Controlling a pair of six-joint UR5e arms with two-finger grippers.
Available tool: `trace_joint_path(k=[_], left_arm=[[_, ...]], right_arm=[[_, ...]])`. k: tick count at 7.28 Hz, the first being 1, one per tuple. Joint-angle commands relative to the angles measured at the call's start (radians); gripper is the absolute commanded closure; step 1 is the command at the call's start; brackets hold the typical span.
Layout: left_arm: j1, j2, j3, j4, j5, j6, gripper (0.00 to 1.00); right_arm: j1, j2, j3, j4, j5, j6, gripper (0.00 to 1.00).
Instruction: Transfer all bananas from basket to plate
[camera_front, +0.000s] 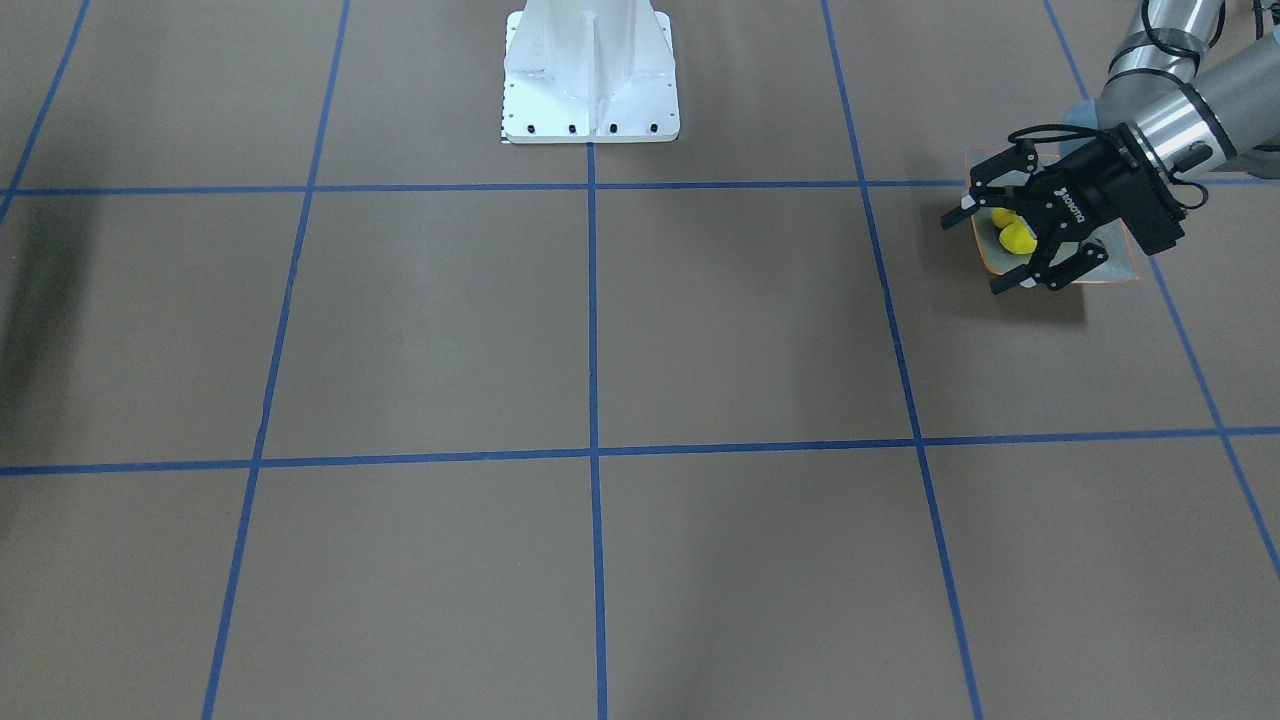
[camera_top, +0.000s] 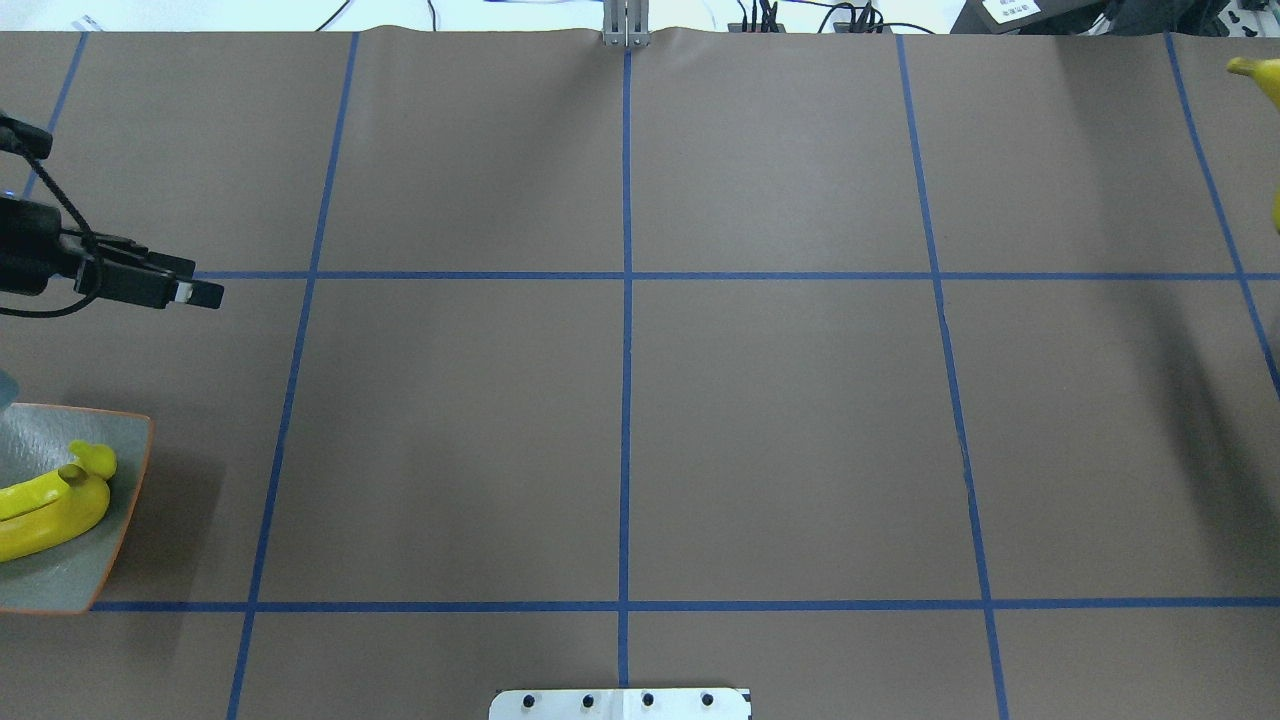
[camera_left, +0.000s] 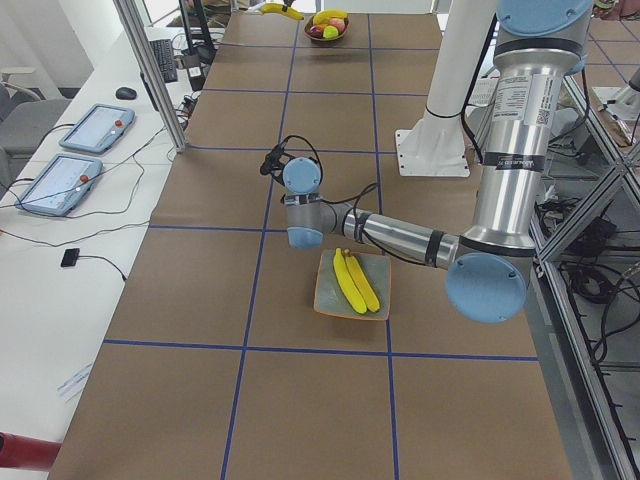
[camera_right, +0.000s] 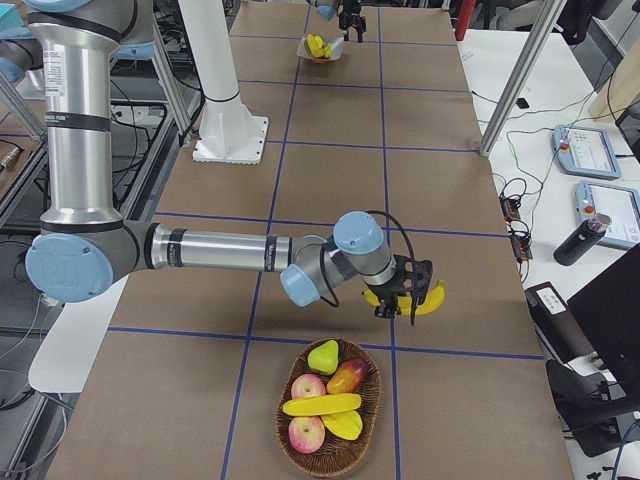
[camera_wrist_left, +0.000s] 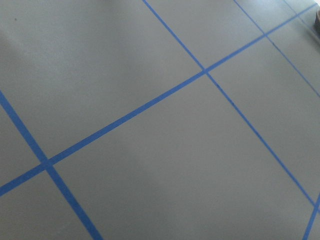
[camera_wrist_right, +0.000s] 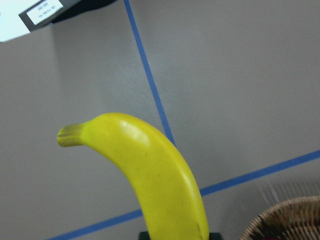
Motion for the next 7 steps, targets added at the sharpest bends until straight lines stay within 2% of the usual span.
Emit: trace_joint_path(k=[1, 4, 5, 6, 7], left_arm=[[0.038, -0.065, -0.019, -0.003, 0.118, -0.179, 0.00], [0.101, -0.169, -0.025, 0.005, 0.190, -0.470, 0.00], [0.133, -0.192, -0.036, 0.008, 0.209, -0.541, 0.00], [0.159, -0.224, -0.045, 0.060, 0.208, -0.616, 0.00], [0.196, -0.264, -0.132, 0.242, 0.205, -0.684, 0.02]], right_arm=[[-0.120, 0.095, 0.073, -0.001, -0.023, 0.251, 1.00], [-0.296, 0.248, 0.133, -0.002, -0.128, 0.532, 1.00], [-0.361, 0.295, 0.136, -0.002, -0.194, 0.591, 1.00], [-0.404, 0.339, 0.154, -0.057, -0.237, 0.622, 1.00], [-0.439, 0.388, 0.201, -0.173, -0.266, 0.634, 1.00]])
